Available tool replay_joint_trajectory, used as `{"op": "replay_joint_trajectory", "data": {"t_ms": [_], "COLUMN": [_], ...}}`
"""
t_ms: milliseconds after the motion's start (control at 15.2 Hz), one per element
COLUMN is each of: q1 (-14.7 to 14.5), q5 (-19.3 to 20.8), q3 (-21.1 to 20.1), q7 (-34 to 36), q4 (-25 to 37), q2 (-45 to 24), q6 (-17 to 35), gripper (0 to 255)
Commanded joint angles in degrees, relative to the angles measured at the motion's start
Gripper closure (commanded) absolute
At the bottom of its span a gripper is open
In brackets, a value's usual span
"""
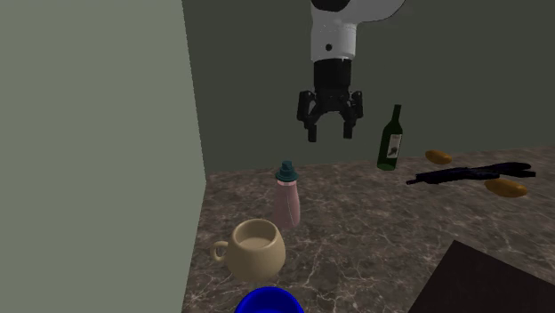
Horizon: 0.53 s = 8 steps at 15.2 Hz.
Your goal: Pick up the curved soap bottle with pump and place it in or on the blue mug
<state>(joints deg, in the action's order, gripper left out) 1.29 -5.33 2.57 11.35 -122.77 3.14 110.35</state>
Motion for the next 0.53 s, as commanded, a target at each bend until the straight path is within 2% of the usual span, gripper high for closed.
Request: {"op": "replay_joint_trajectory", "data": {"t_ms": [0,462], "q1": [0.2,0.9], "q5": [-0.2,-1.3], "q3": [0.2,0.8], "q7": [0.8,3.7], "q4": [3.6,17.6], "q2": [-4.8,-21.1], "q6": [0.9,2.1], "gripper": [0,0]}}
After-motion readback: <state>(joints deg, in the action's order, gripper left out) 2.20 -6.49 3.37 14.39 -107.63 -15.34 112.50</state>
